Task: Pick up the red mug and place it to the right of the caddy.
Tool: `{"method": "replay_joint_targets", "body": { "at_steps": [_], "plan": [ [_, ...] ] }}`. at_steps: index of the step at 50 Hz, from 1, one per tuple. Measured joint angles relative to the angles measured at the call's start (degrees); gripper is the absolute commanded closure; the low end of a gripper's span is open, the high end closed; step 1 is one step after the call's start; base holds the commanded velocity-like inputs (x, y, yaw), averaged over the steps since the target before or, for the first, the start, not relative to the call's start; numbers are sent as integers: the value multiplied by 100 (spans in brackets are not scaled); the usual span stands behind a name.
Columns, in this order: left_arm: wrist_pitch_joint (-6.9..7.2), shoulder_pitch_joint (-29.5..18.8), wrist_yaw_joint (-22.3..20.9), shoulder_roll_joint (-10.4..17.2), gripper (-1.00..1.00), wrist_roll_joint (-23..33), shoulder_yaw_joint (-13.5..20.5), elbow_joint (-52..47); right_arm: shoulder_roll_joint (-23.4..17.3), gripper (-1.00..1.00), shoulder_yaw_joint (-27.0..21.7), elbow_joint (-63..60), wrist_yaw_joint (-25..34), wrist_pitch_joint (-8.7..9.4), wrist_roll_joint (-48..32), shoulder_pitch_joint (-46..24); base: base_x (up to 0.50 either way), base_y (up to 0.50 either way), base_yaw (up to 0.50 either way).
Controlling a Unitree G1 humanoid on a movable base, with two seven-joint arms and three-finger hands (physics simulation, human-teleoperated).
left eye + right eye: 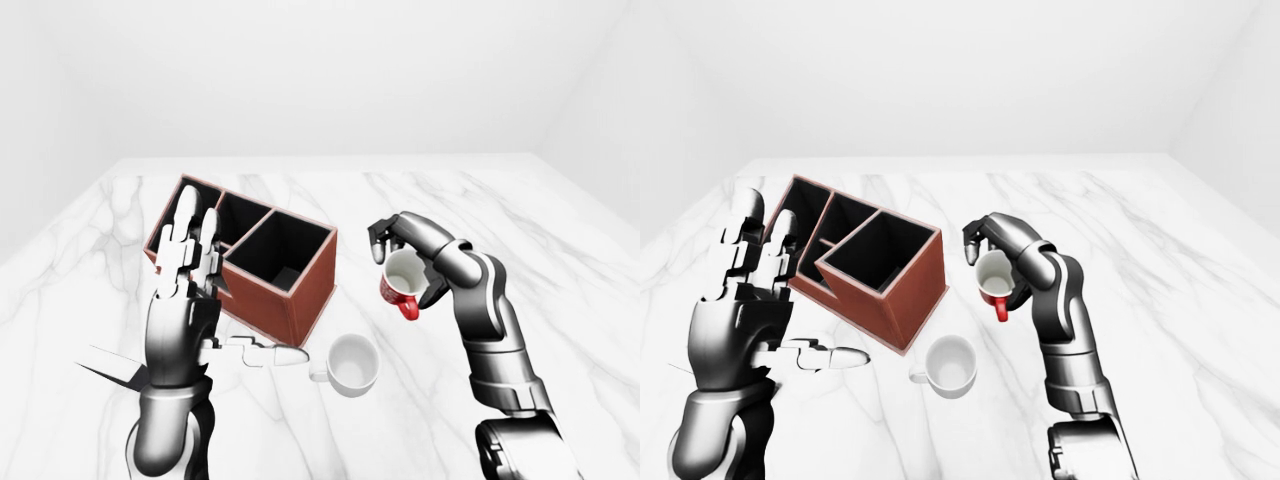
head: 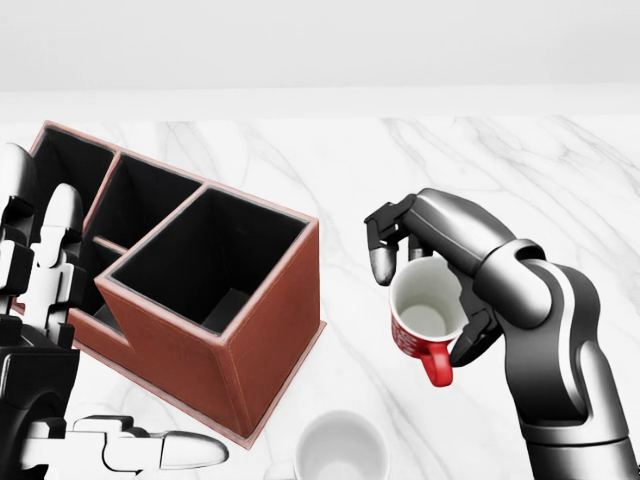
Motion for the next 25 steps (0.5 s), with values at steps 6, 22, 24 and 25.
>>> {"method": "replay_joint_targets", "body": {
  "at_steps": [6,22,24,25],
  "plan": [
    [0,6,-5,-2,-100,-3,6,-5,60,100,46,81,-39,0,-6,-28,0,0,0],
    [0,36,0,-4,-100,-1,-5,-69,217,100,158,282,-215,0,3,8,0,0,0],
    [0,37,1,-4,-100,-1,-7,-69,241,100,176,340,-265,0,7,15,0,0,0],
    [0,38,1,-4,-100,-1,-7,-69,252,100,185,375,-292,0,12,17,0,0,0]
  ]
}}
